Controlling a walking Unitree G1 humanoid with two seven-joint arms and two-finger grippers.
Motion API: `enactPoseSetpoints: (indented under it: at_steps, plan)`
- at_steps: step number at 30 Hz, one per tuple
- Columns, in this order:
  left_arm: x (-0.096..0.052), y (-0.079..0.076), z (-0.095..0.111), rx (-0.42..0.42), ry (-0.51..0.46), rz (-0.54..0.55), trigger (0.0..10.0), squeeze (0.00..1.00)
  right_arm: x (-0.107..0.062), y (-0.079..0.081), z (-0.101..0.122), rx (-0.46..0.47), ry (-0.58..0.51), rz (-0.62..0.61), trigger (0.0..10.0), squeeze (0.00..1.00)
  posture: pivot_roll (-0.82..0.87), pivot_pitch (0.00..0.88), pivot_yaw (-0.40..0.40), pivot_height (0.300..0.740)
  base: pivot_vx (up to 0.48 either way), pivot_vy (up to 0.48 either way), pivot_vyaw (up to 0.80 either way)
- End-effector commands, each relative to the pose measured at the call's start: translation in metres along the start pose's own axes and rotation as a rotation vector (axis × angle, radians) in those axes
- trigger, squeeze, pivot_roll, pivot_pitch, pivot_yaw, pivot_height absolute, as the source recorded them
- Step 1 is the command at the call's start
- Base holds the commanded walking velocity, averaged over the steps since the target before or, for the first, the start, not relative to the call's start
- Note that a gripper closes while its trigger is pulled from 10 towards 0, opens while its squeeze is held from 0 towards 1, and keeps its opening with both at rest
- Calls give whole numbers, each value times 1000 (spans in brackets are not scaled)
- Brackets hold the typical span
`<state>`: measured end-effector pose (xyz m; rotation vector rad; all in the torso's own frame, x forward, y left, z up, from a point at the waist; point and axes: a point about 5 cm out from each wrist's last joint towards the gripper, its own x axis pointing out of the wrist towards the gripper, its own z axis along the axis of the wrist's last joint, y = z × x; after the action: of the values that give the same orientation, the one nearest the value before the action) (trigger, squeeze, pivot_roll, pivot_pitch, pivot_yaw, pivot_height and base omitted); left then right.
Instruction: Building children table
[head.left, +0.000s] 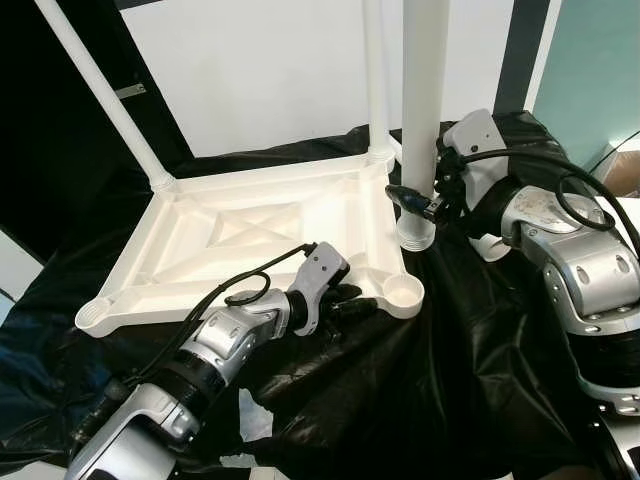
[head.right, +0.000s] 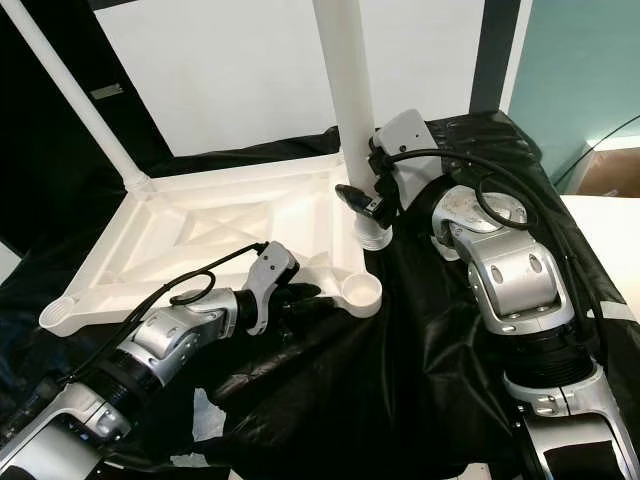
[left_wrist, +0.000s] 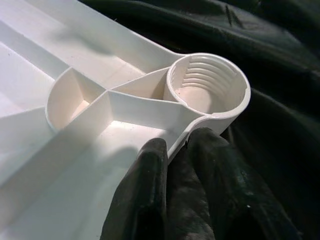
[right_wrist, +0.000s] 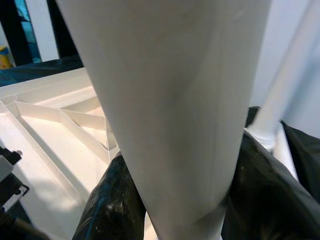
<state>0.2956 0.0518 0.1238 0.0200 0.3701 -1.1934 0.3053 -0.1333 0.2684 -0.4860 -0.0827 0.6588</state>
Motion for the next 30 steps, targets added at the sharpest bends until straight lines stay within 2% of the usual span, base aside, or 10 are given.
enactPoseSetpoints:
  at_steps: [1,2,5,7,9,10,11,17,23,30]
  plan:
    - [-11,-35,3,-26,-28,-650,6980,0,2,6,6,-6,-24,25,10000,0,-146,0,166,740,0,0,0]
    - [-12,-36,8,-29,-55,-663,8275,0,2,6,6,-7,-22,25,10000,0,-146,0,166,740,0,0,0]
    - [-12,-37,11,-31,-74,-669,8275,0,2,6,6,-7,-21,26,10000,0,-144,0,166,740,0,0,0]
    - [-10,-33,14,-18,-107,-626,9961,0,3,6,6,-7,-22,27,10000,0,-144,0,166,740,0,0,0]
    - [0,-20,14,33,-149,-468,10000,0,3,7,6,-2,-26,35,10000,0,-144,0,166,740,0,0,0]
    - [0,-20,14,33,-149,-468,10000,0,3,7,6,-2,-26,35,10000,0,-144,0,166,740,0,0,0]
    - [3,-13,16,46,-185,-382,10000,0,3,11,6,12,-26,51,10000,0,-145,0,166,740,0,0,0]
    - [2,-1,18,62,-203,-250,10000,0,-5,25,4,64,-25,141,10000,0,-141,0,161,740,0,0,0]
    - [-7,6,2,56,-90,-227,10000,0,-17,29,-2,101,3,183,10000,0,-146,0,159,740,0,0,0]
    - [-17,2,-24,6,38,-329,10000,0,-23,35,-15,128,50,202,10000,0,-146,0,158,740,0,0,0]
